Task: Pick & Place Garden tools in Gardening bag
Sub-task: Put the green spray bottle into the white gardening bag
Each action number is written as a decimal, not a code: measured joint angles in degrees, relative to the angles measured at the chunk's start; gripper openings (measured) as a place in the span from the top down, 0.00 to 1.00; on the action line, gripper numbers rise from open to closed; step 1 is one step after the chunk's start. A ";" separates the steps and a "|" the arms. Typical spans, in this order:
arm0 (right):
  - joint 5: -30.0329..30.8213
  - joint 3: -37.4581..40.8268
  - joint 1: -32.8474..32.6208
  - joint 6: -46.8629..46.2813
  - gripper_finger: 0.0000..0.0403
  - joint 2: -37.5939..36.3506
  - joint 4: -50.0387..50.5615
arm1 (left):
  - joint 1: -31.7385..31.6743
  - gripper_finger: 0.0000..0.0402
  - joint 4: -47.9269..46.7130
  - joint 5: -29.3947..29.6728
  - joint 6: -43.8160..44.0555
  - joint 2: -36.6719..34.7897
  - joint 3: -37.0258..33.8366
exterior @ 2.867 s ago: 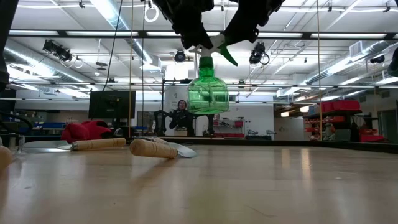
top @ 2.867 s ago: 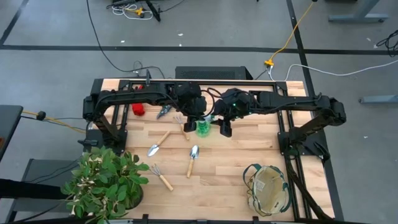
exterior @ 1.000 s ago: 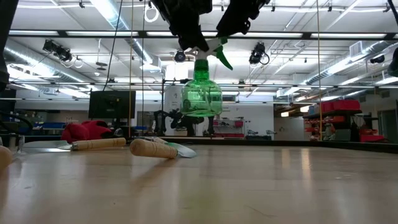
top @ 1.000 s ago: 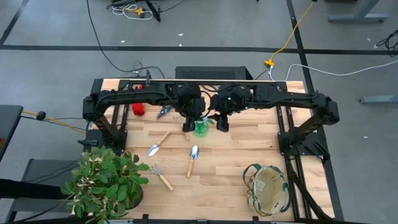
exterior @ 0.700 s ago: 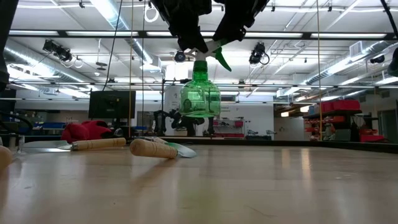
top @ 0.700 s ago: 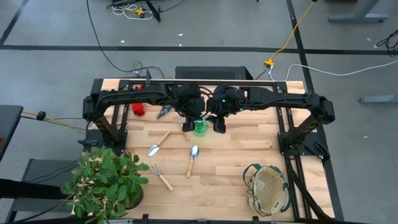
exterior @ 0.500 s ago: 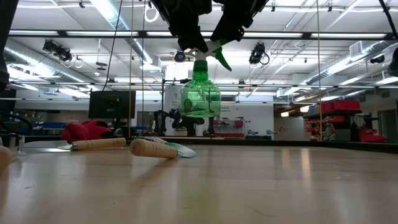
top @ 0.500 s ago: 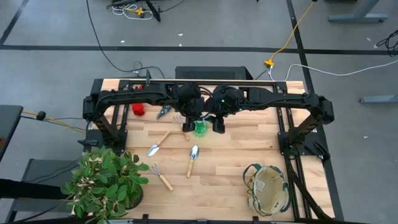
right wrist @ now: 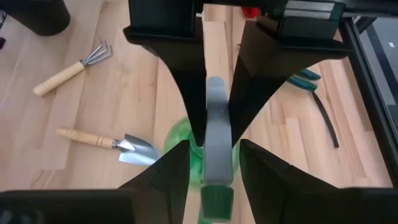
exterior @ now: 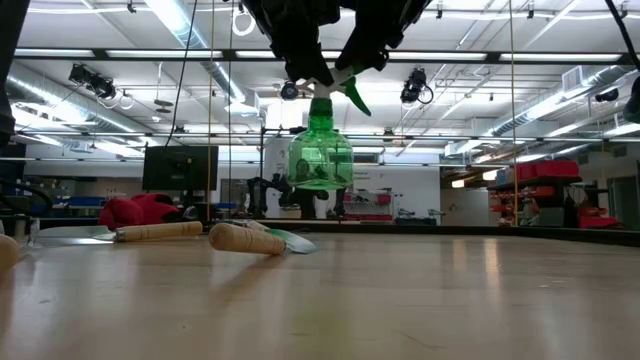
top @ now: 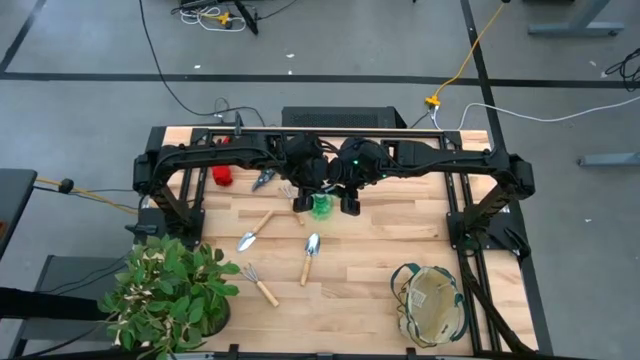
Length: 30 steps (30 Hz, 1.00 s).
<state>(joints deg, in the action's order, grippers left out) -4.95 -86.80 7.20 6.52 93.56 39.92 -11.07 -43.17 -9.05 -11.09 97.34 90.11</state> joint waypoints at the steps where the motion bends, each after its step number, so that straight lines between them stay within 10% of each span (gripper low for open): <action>1: 0.02 0.00 0.00 0.00 0.66 0.00 0.13 | 0.00 0.83 -0.02 -0.01 0.00 0.00 0.00; 30: 1.24 0.00 -0.02 0.00 0.81 0.00 2.69 | 0.00 0.83 0.06 -0.13 0.00 0.00 0.00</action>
<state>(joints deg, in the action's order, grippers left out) -3.70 -86.80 7.18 6.52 93.56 42.61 -11.07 -43.11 -9.19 -11.09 97.34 90.11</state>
